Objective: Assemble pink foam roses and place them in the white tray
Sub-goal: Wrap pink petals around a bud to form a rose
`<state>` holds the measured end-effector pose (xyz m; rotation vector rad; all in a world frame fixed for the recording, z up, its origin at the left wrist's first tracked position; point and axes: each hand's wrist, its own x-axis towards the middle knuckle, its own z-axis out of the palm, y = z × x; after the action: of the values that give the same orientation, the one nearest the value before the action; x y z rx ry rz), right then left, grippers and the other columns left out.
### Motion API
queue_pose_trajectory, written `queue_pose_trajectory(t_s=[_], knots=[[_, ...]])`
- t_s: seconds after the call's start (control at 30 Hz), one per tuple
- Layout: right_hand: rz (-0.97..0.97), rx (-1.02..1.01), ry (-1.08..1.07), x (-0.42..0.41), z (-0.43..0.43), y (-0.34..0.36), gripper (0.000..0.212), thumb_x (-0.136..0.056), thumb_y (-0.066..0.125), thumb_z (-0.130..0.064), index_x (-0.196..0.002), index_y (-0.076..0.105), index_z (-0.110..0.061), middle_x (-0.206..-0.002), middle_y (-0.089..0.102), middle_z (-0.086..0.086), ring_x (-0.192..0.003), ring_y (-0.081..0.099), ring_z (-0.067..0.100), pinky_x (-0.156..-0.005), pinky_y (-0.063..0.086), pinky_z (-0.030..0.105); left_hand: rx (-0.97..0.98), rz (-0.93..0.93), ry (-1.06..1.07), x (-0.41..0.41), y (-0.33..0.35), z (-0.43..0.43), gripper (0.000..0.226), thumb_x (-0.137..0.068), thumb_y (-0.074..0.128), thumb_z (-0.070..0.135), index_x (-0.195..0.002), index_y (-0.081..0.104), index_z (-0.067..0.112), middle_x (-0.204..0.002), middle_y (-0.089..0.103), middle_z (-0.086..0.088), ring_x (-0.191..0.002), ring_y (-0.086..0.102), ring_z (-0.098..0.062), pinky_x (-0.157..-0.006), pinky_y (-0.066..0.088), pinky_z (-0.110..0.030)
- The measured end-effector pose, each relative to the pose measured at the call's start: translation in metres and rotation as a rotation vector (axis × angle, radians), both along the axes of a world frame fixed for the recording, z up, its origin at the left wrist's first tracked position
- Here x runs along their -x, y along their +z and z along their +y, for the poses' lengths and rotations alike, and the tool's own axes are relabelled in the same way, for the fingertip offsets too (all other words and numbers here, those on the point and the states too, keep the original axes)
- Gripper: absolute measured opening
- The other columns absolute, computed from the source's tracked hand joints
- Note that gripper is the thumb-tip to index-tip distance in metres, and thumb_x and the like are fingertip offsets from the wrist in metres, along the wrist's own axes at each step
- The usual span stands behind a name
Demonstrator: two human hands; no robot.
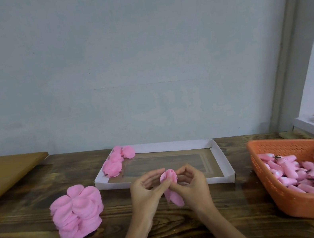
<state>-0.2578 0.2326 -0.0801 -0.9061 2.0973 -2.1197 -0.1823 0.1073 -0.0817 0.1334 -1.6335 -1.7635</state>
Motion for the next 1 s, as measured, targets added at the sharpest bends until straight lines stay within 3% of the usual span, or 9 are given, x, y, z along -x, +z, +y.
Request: queue_pose_trajectory(t_s=[0.2, 0.37, 0.53, 0.7, 0.8, 0.87, 1.0], knots=[[0.022, -0.067, 0.068, 0.0, -0.001, 0.0, 0.031, -0.077, 0.092, -0.028, -0.1, 0.072, -0.019, -0.097, 0.079, -0.011, -0.094, 0.075, 0.006, -0.078, 0.061, 0.021, -0.046, -0.013, 0.046, 0.003, -0.003, -0.003, 0.041, -0.06, 0.093, 0.042, -0.098, 0.083, 0.032, -0.099, 0.082, 0.001, -0.098, 0.078, -0.014, -0.075, 0.059, -0.018], [-0.04, -0.027, 0.163, 0.006, 0.004, 0.003, 0.026, -0.082, 0.088, -0.016, -0.103, 0.073, -0.015, -0.101, 0.08, -0.003, -0.098, 0.077, 0.014, -0.085, 0.062, 0.027, -0.067, -0.021, 0.034, 0.001, 0.0, -0.007, 0.03, -0.072, 0.09, 0.03, -0.1, 0.083, 0.033, -0.102, 0.082, 0.002, -0.103, 0.076, -0.01, -0.08, 0.054, -0.011], [-0.198, 0.173, 0.158, 0.008, 0.006, 0.007, 0.036, -0.08, 0.09, -0.012, -0.11, 0.07, -0.01, -0.107, 0.08, 0.005, -0.1, 0.077, 0.024, -0.082, 0.063, 0.031, -0.121, -0.028, 0.017, 0.002, -0.002, -0.008, 0.036, -0.083, 0.086, 0.037, -0.118, 0.077, 0.032, -0.118, 0.078, 0.004, -0.112, 0.073, -0.012, -0.088, 0.06, -0.025], [-0.251, 0.19, 0.168, 0.01, 0.009, 0.009, 0.037, -0.09, 0.082, -0.016, -0.124, 0.07, -0.024, -0.116, 0.078, 0.001, -0.108, 0.075, 0.02, -0.083, 0.061, 0.032, -0.175, -0.235, -0.068, 0.004, -0.007, -0.01, 0.031, -0.082, 0.084, 0.037, -0.109, 0.08, 0.021, -0.109, 0.079, -0.001, -0.108, 0.074, -0.02, -0.094, 0.061, -0.042], [-0.21, 0.167, 0.173, 0.01, 0.01, 0.011, 0.029, -0.09, 0.078, -0.018, -0.118, 0.075, -0.024, -0.117, 0.078, 0.002, -0.113, 0.073, 0.021, -0.089, 0.059, 0.034, -0.178, -0.245, -0.101, 0.002, -0.007, -0.008, 0.016, -0.086, 0.084, 0.019, -0.102, 0.083, 0.02, -0.106, 0.08, -0.007, -0.102, 0.076, -0.023, -0.083, 0.064, -0.037], [-0.187, 0.153, 0.201, 0.009, 0.011, 0.012, 0.025, -0.092, 0.075, -0.016, -0.115, 0.077, -0.025, -0.116, 0.078, 0.002, -0.112, 0.073, 0.019, -0.084, 0.06, 0.029, -0.239, -0.236, -0.079, 0.001, -0.007, -0.01, 0.014, -0.085, 0.083, 0.01, -0.096, 0.084, 0.017, -0.103, 0.08, -0.01, -0.098, 0.077, -0.025, -0.077, 0.063, -0.032], [-0.129, 0.13, 0.264, 0.007, 0.01, 0.01, 0.026, -0.093, 0.077, -0.01, -0.117, 0.076, -0.02, -0.117, 0.078, 0.002, -0.111, 0.074, 0.019, -0.086, 0.059, 0.025, -0.437, -0.217, -0.041, 0.002, -0.007, -0.013, 0.023, -0.082, 0.084, 0.007, -0.104, 0.08, 0.001, -0.104, 0.078, -0.018, -0.099, 0.077, -0.031, -0.083, 0.063, -0.038]])
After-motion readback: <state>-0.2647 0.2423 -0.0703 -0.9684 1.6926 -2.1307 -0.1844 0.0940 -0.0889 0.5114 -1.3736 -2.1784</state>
